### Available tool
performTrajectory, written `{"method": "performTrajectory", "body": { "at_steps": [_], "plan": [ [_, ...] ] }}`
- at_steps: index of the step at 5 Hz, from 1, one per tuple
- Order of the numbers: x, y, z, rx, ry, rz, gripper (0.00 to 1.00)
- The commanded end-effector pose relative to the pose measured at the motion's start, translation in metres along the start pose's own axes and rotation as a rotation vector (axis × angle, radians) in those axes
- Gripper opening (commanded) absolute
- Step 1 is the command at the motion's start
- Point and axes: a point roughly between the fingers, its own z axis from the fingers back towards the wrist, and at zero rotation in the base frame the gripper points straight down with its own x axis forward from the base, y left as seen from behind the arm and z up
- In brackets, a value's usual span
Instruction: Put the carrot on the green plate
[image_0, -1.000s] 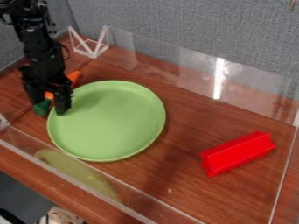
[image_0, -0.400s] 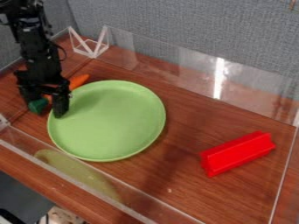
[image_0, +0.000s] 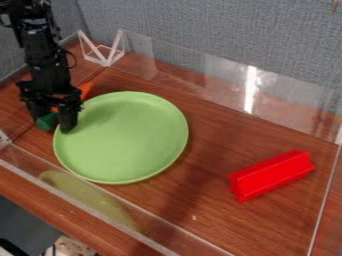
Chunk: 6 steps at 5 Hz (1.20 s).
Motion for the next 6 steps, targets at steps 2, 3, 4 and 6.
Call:
{"method": "performTrajectory", "body": {
  "at_steps": [2, 3, 4, 6],
  "plan": [
    [-0.001, -0.011, 0.026, 0.034, -0.052, 0.026, 0.00],
    [-0.007, -0.017, 0.045, 0.049, -0.083, -0.041, 0.00],
    [-0.015, -0.019, 0.066, 0.046, -0.116, -0.109, 0.00],
    [-0.011, -0.047, 0.119, 0.019, -0.186, -0.132, 0.00]
  ]
}}
